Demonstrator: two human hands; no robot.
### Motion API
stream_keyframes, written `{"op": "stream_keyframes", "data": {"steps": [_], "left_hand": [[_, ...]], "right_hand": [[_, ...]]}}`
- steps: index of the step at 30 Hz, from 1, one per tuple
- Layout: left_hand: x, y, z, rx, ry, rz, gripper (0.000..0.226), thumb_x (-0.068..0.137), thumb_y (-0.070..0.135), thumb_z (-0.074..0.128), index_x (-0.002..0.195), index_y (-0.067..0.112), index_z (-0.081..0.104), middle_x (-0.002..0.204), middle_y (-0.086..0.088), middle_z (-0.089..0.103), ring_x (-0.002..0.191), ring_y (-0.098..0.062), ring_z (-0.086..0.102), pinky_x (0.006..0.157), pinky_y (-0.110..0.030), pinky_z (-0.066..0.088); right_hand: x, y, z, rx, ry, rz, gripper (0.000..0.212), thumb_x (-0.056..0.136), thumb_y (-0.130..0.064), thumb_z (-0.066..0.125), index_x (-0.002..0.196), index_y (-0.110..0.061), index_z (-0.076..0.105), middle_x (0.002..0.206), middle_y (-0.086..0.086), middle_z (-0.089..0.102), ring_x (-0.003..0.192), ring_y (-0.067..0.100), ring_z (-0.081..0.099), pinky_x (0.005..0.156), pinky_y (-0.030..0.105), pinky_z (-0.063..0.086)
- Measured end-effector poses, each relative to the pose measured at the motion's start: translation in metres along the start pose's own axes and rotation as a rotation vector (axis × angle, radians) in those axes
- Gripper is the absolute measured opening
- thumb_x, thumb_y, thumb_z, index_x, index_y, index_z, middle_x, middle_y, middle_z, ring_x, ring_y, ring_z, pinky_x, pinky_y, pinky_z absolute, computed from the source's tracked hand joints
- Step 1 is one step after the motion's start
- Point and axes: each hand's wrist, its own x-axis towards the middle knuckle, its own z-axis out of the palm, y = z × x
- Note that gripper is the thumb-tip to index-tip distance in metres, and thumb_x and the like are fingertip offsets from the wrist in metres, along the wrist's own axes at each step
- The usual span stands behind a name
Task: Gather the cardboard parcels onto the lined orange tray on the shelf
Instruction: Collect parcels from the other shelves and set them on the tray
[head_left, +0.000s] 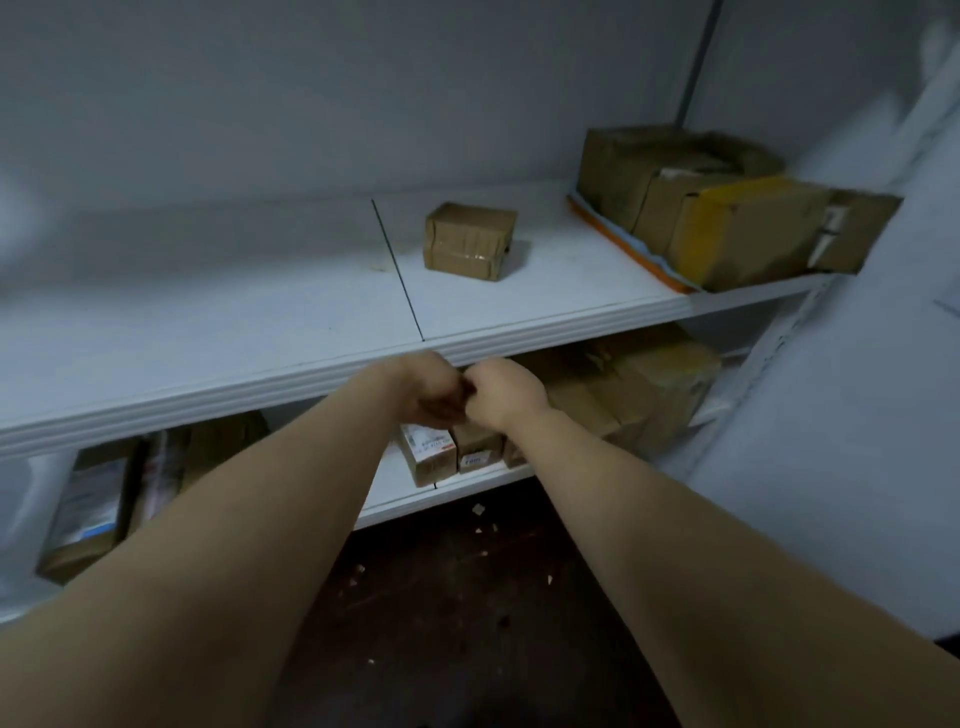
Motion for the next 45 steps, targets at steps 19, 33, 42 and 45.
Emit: {"op": "stream_keyframes", "data": {"steps": [19,33,42,45], "left_hand": [[0.083,0.122,-0.099,0.012,0.438,0.281,0.011,0.090,0.007,0.059,0.083,0.008,0.051,0.098,-0.012,0.053,0.092,-0.020,0.046,0.072,-0.024,0.041],[0.152,0.153,-0.111,0.105,0.397,0.217,0.036,0.095,0.011,0.047,0.129,-0.002,0.043,0.125,-0.022,0.054,0.114,-0.036,0.054,0.083,-0.036,0.046],[0.120,0.139,-0.118,-0.255,0.408,0.193,0.039,0.093,0.025,0.044,0.125,0.003,0.049,0.117,-0.014,0.055,0.106,-0.032,0.056,0.090,-0.035,0.049],[0.098,0.132,-0.116,-0.480,0.405,0.186,0.051,0.096,0.042,0.033,0.131,0.010,0.050,0.126,-0.007,0.055,0.114,-0.029,0.054,0.100,-0.037,0.044]], "right_hand": [[0.139,0.016,-0.083,0.224,0.252,0.260,0.046,0.093,-0.006,0.048,0.138,-0.007,0.038,0.131,0.017,0.048,0.115,0.035,0.054,0.092,0.037,0.046],[0.190,0.037,-0.092,0.743,0.355,0.482,0.026,0.097,-0.026,0.042,0.093,-0.008,0.061,0.080,0.006,0.058,0.081,0.024,0.056,0.074,0.031,0.046],[0.167,0.027,-0.096,0.845,0.393,0.429,0.024,0.086,0.005,0.050,0.107,0.005,0.062,0.108,0.017,0.066,0.103,0.031,0.061,0.093,0.042,0.053],[0.148,0.023,-0.093,0.885,0.368,0.376,0.036,0.086,0.002,0.058,0.122,-0.005,0.055,0.117,0.013,0.062,0.109,0.029,0.060,0.097,0.040,0.051]]}}
